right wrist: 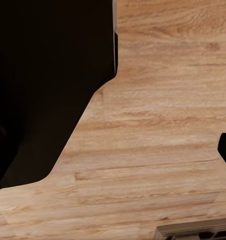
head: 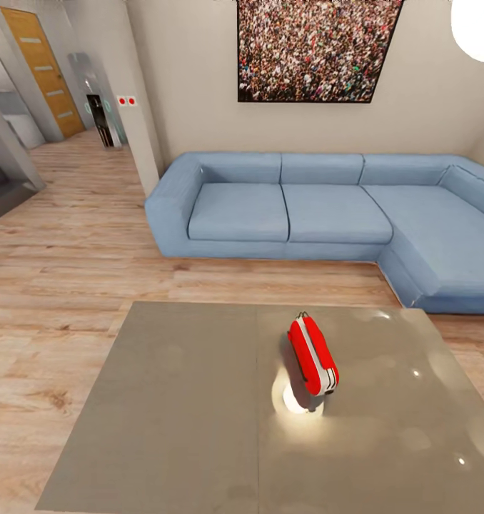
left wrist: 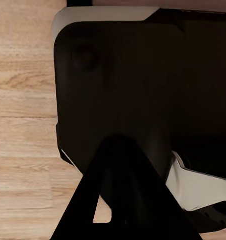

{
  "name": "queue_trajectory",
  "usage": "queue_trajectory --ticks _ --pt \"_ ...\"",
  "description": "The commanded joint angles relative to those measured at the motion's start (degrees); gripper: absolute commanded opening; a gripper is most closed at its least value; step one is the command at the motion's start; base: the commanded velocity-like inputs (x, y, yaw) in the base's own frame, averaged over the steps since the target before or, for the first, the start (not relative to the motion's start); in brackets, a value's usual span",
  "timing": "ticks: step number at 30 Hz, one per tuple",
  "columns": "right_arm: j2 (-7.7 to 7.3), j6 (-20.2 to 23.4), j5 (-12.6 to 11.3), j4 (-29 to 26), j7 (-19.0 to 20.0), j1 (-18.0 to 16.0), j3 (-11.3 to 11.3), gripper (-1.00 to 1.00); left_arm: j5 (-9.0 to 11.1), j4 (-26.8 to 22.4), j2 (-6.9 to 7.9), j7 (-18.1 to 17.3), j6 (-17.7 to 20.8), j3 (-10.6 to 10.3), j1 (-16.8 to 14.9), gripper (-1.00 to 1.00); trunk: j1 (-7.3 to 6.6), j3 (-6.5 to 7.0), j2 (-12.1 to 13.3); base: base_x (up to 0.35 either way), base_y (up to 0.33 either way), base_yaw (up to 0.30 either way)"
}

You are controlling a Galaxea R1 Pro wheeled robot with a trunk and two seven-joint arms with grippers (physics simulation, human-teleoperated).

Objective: Turn on the radio receiver that's on the table in the living room.

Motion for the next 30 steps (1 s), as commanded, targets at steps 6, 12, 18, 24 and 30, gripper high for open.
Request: queue_trajectory --ticks 6,12,18,24,30 --pt "-0.02 -0.01 -0.18 0.0 0.0 0.0 -0.04 1.0 0.03 0.0 -0.01 0.0 -0.01 -0.02 0.0 -1.0 0.0 0.55 0.0 0.0 0.0 0.0" --pt "-0.03 -0.01 -0.29 0.0 0.0 0.0 -0.07 1.0 -0.1 0.01 -0.01 0.0 0.0 -0.03 0.0 -1.0 0.0 1.1 0.0 0.0 0.0 0.0" --pt "0.02 0.05 -0.35 0.0 0.0 0.0 -0.02 1.0 -0.06 0.01 -0.01 0.01 0.0 -0.04 0.0 -1.0 0.0 1.65 0.0 0.0 0.0 0.0" --pt "-0.02 0.08 -0.35 0.0 0.0 0.0 -0.02 1.0 -0.03 0.01 -0.01 0.0 0.0 -0.04 0.0 -1.0 0.0 2.2 0.0 0.0 0.0 0.0" --pt "-0.03 0.08 -0.35 0.0 0.0 0.0 -0.07 1.0 -0.03 0.01 -0.01 0.02 0.0 -0.04 0.0 -1.0 0.0 2.74 0.0 0.0 0.0 0.0"
